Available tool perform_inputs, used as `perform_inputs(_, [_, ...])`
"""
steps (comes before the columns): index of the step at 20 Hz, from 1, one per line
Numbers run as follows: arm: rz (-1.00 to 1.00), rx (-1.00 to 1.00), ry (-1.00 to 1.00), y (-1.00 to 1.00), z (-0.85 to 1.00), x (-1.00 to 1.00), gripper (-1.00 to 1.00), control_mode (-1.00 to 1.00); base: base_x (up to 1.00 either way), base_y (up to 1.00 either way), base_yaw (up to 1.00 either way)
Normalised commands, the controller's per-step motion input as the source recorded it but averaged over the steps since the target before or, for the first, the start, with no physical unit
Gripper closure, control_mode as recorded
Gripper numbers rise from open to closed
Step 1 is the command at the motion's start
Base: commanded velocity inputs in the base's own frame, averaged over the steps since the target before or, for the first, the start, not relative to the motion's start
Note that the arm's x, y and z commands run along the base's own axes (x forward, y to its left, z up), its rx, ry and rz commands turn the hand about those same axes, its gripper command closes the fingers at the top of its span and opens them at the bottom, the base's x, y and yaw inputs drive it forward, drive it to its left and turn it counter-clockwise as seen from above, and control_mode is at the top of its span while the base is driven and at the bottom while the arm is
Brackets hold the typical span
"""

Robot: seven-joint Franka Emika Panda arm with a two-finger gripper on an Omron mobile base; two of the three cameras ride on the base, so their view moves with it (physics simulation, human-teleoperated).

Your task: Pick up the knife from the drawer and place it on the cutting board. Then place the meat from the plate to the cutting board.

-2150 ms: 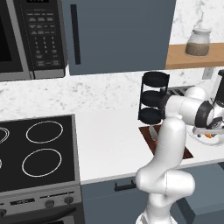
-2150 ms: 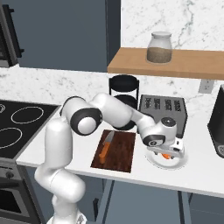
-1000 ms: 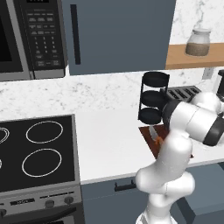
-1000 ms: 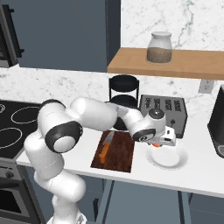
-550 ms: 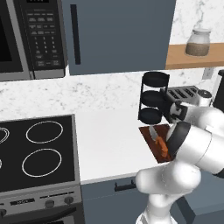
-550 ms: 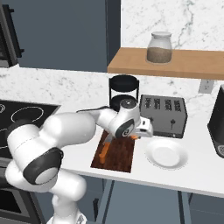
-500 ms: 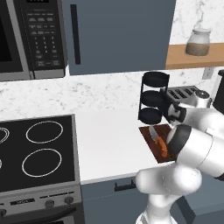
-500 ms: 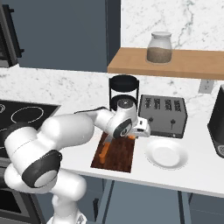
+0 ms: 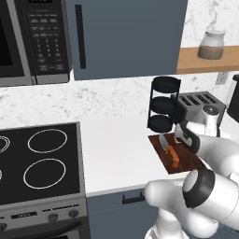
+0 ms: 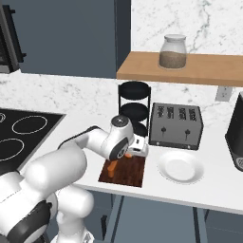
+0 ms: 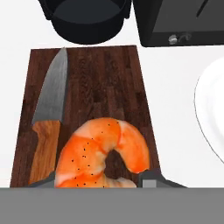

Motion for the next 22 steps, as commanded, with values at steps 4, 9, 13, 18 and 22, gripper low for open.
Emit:
perform_inputs(4, [0.00, 0.02, 0.00, 0.27, -0.22, 0.05, 1.00, -1.00, 0.00, 0.00, 0.00])
perform_inputs(9, [0.00, 0.00, 0.00, 0.09, -0.08, 0.03, -1.00, -1.00, 0.00, 0.00, 0.00])
perform_inputs(13, [0.01, 0.00, -0.01, 0.00, -0.01, -0.12, -1.00, -1.00, 0.00, 0.00, 0.00])
perform_inputs(18, [0.01, 0.00, -0.02, 0.02, 0.00, -0.11, -1.00, -1.00, 0.00, 0.00, 0.00])
perform_inputs(22, [0.02, 0.00, 0.00, 0.06, 0.16, 0.00, -1.00, -1.00, 0.00, 0.00, 0.00])
